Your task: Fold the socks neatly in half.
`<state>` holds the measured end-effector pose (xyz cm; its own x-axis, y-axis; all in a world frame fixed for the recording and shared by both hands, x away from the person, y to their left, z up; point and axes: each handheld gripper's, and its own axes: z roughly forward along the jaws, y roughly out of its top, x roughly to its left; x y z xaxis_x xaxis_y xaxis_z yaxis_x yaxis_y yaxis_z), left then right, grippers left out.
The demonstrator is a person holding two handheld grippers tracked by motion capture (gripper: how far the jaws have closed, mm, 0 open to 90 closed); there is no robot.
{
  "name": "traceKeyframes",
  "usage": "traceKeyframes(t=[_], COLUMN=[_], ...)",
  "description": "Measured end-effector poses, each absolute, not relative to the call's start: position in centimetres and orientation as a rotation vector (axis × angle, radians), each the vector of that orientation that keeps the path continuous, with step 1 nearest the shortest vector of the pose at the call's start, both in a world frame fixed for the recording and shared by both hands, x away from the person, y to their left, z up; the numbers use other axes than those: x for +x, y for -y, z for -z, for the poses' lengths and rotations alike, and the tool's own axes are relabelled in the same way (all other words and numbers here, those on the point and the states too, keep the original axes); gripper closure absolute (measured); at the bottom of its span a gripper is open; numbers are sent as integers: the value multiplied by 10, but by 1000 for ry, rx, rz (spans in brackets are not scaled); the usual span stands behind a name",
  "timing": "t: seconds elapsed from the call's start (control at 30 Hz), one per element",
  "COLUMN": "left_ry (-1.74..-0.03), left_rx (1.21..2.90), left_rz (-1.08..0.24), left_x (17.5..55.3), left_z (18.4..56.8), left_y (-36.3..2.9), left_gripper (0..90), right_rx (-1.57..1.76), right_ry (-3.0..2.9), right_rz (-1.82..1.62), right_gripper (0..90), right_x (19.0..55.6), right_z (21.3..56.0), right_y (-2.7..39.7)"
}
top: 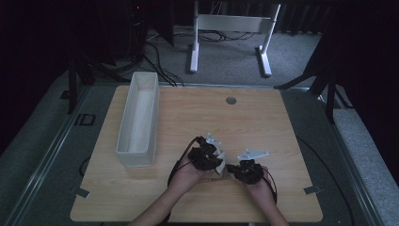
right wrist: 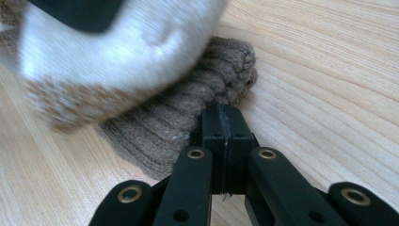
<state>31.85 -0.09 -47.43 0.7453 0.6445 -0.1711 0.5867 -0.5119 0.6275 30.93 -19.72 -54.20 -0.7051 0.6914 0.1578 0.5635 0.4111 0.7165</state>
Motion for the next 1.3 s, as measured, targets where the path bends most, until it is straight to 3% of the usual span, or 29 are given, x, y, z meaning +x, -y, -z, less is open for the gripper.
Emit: traceKeyframes(t=[0.2, 0.53, 0.83, 1.1, 1.3], left_ry=[-922, -870, -847, -917, -968], left_rx=[2273, 2251, 2192, 2185, 2176], left_rz=[-90, -57, -105, -153, -143], left_x=[321, 317, 308, 307, 304], left_z=[489, 484, 458, 464, 475], left_y=[6, 3, -26, -57, -79], left_gripper=[768, 620, 617, 618, 616], right_rx=[1125, 1142, 1111, 1035, 1040], right_ry=[-2503, -2425, -2347, -2365, -2433], right_rz=[-1166, -1216, -1303, -1358, -1309], right_gripper=[890, 871, 843, 795, 667], right_x=[310, 309, 304, 303, 313], right_z=[544, 523, 493, 477, 491], right_y=[199, 215, 223, 202, 177])
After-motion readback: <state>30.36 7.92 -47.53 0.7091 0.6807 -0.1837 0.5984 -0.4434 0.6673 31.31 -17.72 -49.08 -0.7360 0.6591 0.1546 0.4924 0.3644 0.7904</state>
